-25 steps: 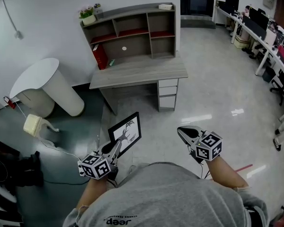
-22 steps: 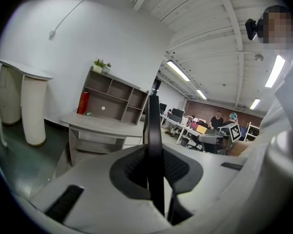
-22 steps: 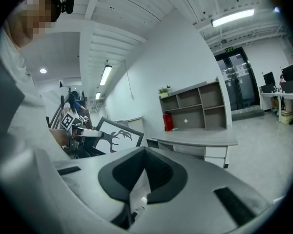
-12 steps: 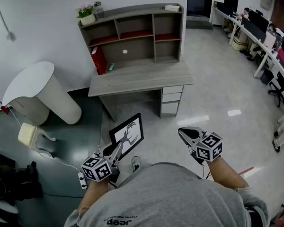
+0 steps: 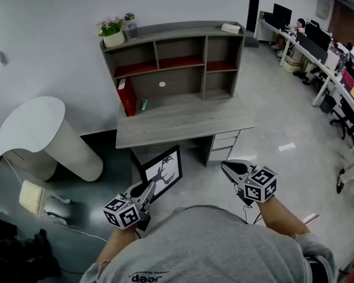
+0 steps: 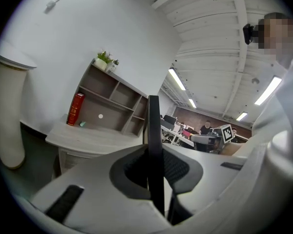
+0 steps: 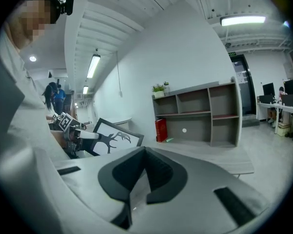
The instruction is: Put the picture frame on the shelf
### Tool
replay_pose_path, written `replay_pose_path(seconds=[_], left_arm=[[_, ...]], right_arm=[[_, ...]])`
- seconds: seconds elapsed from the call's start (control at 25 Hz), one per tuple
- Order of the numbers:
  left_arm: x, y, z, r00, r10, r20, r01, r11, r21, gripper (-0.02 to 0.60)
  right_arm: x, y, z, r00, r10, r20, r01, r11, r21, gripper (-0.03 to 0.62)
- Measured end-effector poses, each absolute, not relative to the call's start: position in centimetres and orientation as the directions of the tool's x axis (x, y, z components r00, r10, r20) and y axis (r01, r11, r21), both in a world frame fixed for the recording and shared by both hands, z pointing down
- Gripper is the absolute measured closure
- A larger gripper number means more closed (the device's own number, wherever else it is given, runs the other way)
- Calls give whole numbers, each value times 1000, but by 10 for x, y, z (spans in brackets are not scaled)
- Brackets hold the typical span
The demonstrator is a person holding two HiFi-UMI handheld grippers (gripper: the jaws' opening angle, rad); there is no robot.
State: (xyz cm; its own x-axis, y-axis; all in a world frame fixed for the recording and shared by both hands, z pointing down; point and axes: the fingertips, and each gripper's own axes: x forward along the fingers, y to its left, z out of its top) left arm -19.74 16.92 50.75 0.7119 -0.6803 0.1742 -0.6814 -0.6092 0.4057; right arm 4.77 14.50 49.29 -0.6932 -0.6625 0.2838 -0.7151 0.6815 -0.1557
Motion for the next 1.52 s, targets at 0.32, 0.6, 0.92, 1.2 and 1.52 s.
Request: replay_pose_path(seconds=[0.32,0.6,0.92,1.2,1.52], left_arm=[[-259,106,501,707,-691,152,-680,-604,416,525],[-269,59,503,715,-684,146,-668,-605,434,525],[-253,10,497,706,-689,166,-685,-603,410,525],[-226,-57,489,644,-753,137,-735,-559,385,525],[-162,-163,478,571,-812,121,-774,-483,410,525]], right_arm=[[6,68,486,-672,-687,276,-736,661,-149,585],[6,21,493,-651,-706,279,-756,636,-155,585],[25,-33,506,-665,-696,271,-746,637,-195,585],[40,-130,509,-741,-626,244,-668,723,-175,585],[75,-253,481,-825,-523,213,-555,821,-135,585]])
